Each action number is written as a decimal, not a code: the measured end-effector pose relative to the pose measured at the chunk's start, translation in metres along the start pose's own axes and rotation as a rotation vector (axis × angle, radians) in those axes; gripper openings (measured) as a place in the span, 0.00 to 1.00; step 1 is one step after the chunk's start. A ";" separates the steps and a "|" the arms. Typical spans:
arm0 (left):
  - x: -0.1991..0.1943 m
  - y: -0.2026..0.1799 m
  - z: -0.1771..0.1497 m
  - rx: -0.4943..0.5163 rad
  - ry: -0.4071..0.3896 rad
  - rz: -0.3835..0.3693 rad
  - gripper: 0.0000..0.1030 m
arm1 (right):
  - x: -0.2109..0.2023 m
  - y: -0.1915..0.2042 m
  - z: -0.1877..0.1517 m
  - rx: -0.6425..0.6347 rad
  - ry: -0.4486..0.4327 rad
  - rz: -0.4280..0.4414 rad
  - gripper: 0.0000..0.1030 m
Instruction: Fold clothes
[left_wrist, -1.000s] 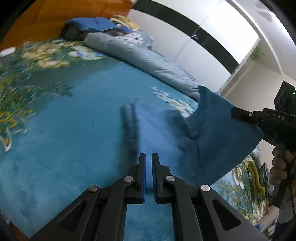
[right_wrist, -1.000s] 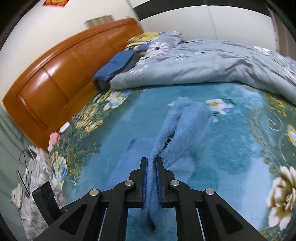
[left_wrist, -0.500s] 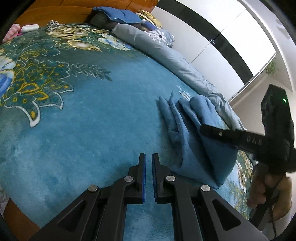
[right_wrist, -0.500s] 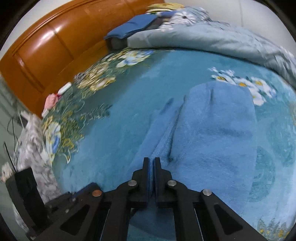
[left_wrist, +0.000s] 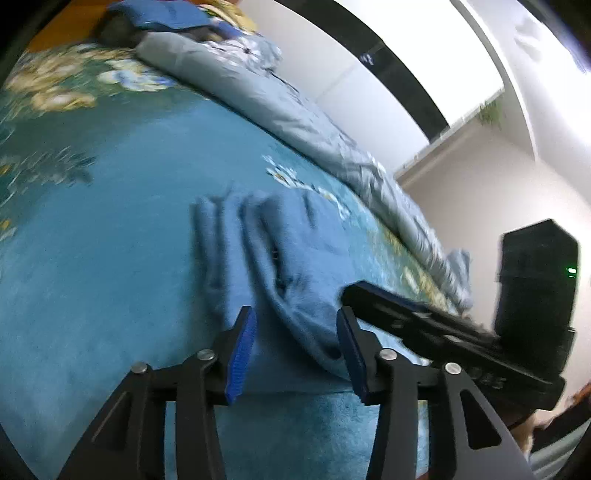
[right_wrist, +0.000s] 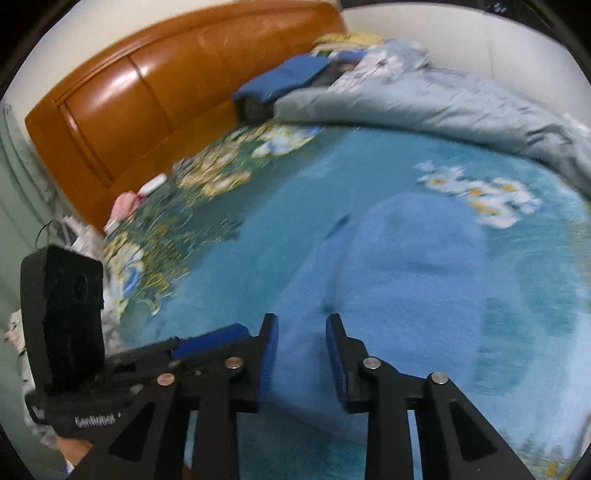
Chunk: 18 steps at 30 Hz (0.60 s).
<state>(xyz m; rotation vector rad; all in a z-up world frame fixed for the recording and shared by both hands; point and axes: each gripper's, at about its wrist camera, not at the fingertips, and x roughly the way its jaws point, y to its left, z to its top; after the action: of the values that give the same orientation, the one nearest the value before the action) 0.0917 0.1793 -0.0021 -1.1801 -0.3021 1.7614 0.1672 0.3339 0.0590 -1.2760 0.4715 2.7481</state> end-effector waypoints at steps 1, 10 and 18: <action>0.006 -0.001 0.000 -0.007 0.022 -0.010 0.46 | -0.008 -0.009 -0.002 0.011 -0.018 -0.021 0.32; 0.031 -0.009 -0.006 -0.048 0.042 -0.020 0.44 | -0.035 -0.093 -0.035 0.190 -0.021 -0.082 0.33; -0.003 -0.043 -0.001 0.112 -0.079 -0.072 0.10 | -0.033 -0.125 -0.052 0.284 -0.013 -0.041 0.33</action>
<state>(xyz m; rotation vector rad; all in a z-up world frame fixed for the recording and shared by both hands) 0.1173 0.1983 0.0270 -1.0103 -0.2857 1.7415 0.2513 0.4388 0.0214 -1.1824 0.7920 2.5387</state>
